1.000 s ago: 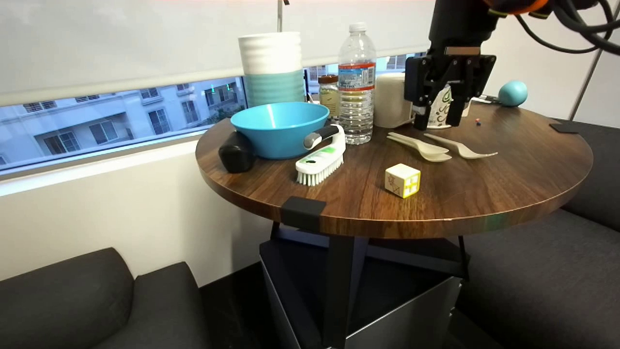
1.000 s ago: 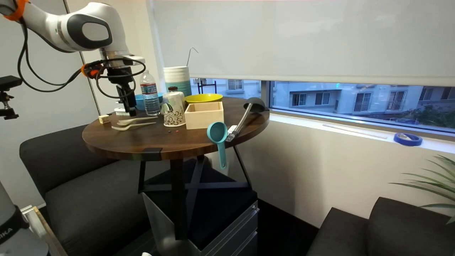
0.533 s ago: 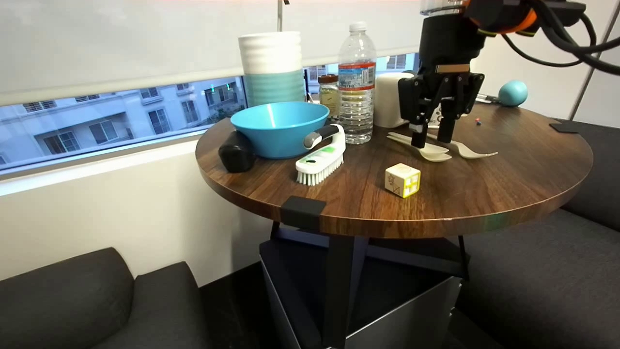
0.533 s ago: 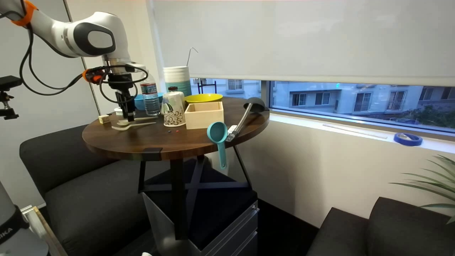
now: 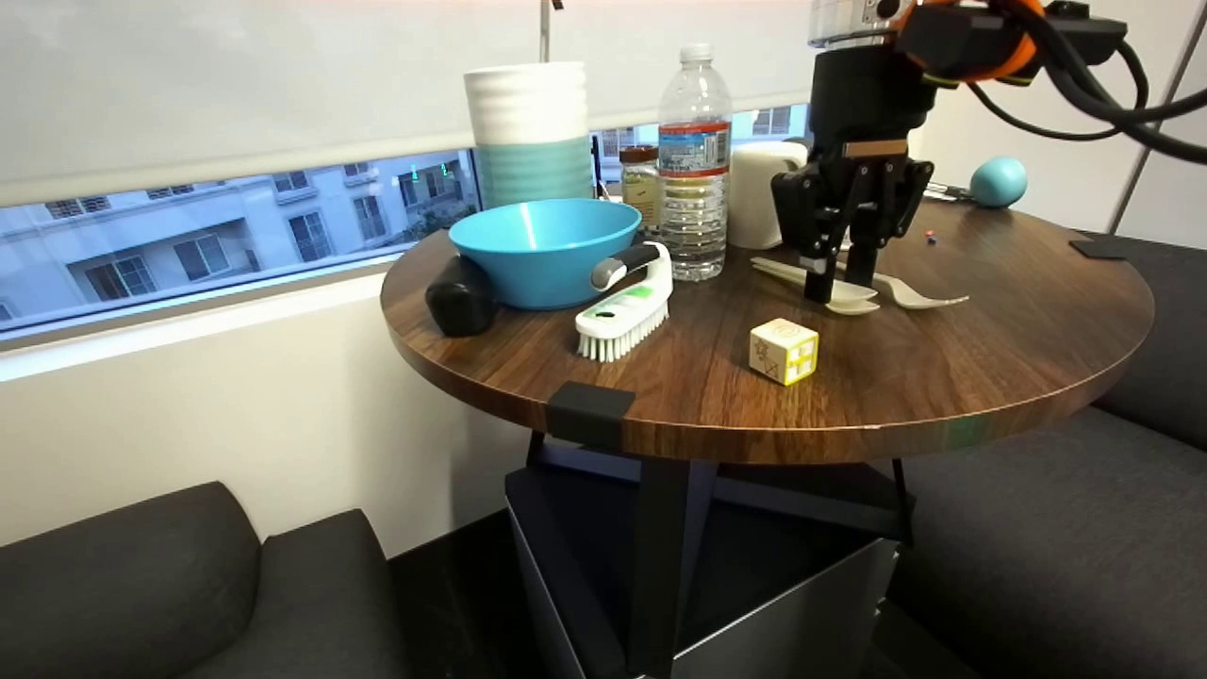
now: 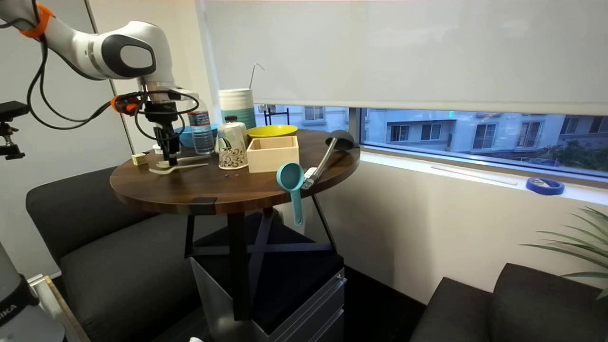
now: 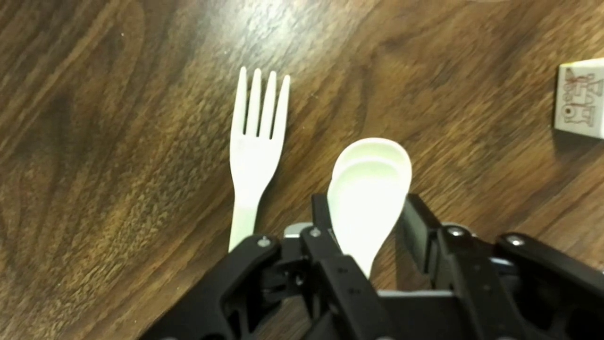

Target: Rearrange the wooden cutlery

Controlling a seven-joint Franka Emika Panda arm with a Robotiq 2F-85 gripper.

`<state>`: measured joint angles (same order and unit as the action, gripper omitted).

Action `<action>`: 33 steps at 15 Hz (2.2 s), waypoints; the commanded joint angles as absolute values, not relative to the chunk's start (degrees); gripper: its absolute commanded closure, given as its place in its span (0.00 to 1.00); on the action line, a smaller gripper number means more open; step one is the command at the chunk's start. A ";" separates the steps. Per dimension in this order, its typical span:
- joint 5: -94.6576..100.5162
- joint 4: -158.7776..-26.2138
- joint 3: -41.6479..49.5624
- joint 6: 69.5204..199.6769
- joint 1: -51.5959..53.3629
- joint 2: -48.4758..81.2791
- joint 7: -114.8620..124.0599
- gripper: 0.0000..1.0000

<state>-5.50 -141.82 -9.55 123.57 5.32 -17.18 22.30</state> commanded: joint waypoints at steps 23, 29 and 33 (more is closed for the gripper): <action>-7.28 -142.21 -7.57 119.26 4.39 -24.02 22.91 0.67; -8.87 -145.43 -6.80 117.65 3.74 -27.66 23.90 0.72; -9.26 -147.30 -6.58 117.74 2.95 -29.02 24.43 0.71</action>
<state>-7.51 -145.19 -6.49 118.32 3.85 -26.41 23.66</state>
